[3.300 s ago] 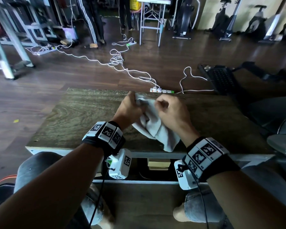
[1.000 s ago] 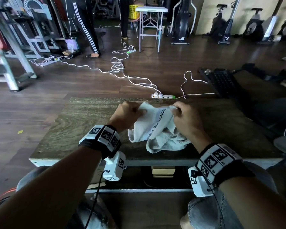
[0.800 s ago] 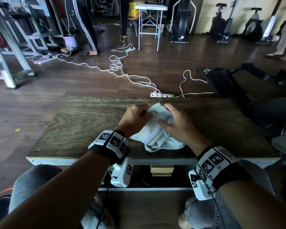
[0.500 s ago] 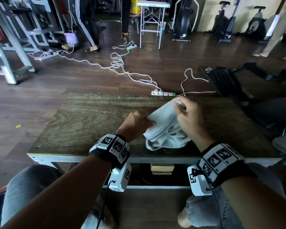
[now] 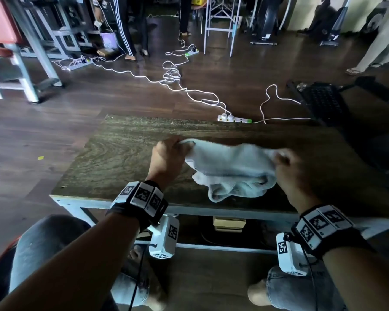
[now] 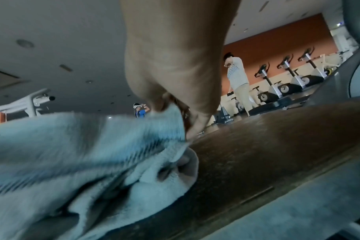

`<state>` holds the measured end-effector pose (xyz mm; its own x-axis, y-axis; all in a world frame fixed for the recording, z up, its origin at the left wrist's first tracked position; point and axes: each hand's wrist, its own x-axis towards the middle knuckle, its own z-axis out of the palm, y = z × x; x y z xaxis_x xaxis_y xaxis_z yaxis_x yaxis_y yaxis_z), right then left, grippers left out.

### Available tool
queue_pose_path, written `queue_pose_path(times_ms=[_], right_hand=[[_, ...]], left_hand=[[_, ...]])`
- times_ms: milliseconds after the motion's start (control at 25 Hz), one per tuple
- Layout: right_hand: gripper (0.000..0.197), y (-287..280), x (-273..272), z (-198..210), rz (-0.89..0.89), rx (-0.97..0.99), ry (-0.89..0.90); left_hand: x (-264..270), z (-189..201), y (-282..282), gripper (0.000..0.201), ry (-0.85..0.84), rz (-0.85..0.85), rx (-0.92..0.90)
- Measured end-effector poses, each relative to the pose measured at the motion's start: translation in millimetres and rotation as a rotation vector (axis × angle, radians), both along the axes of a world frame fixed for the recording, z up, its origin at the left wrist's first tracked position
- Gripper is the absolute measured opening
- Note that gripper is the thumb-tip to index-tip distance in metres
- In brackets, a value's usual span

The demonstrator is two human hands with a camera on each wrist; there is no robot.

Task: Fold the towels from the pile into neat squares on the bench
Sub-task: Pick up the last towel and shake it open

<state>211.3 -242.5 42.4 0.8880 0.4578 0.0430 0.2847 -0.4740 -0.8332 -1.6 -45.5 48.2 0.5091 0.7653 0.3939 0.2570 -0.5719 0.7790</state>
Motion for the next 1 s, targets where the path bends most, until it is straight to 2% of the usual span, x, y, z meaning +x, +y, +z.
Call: queue_pose_path(times_ms=[80,120,200,280,400,560,680,800,880,1000], right_hand=[[0.021,-7,2,-12,0.153,-0.213,0.023],[0.021,-10,5,-17,0.175,-0.274,-0.008],[0.019,-15,12,-26,0.186,-0.304,-0.068],[0.018,-15,17,-34,0.25,-0.328,-0.054],[0.024,-4,23,-44,0.365,-0.429,-0.063],[0.028,23,31,-30,0.495,-0.403,-0.005],[0.027,66,52,-9,0.518,-0.274,0.023],[0.022,132,88,18,0.453,-0.015,-0.063],[0.015,168,111,43,0.369,0.146,-0.153],[0.021,192,143,73,0.218,0.154,-0.412]], left_hand=[[6,-14,-4,0.025,0.18,-0.17,-0.109],[9,-21,-6,0.024,0.266,-0.214,-0.135],[17,-37,-8,0.013,0.345,-0.256,-0.199],[26,-49,-9,0.022,0.456,-0.342,-0.258],[44,-63,-12,0.039,0.62,-0.456,-0.186],[72,-47,-13,0.021,0.632,-0.506,-0.059],[105,-21,14,0.024,0.581,-0.396,-0.056],[142,22,66,0.033,0.359,-0.18,0.097],[160,50,103,0.036,0.259,-0.044,0.218],[169,74,152,0.039,0.163,0.145,0.142]])
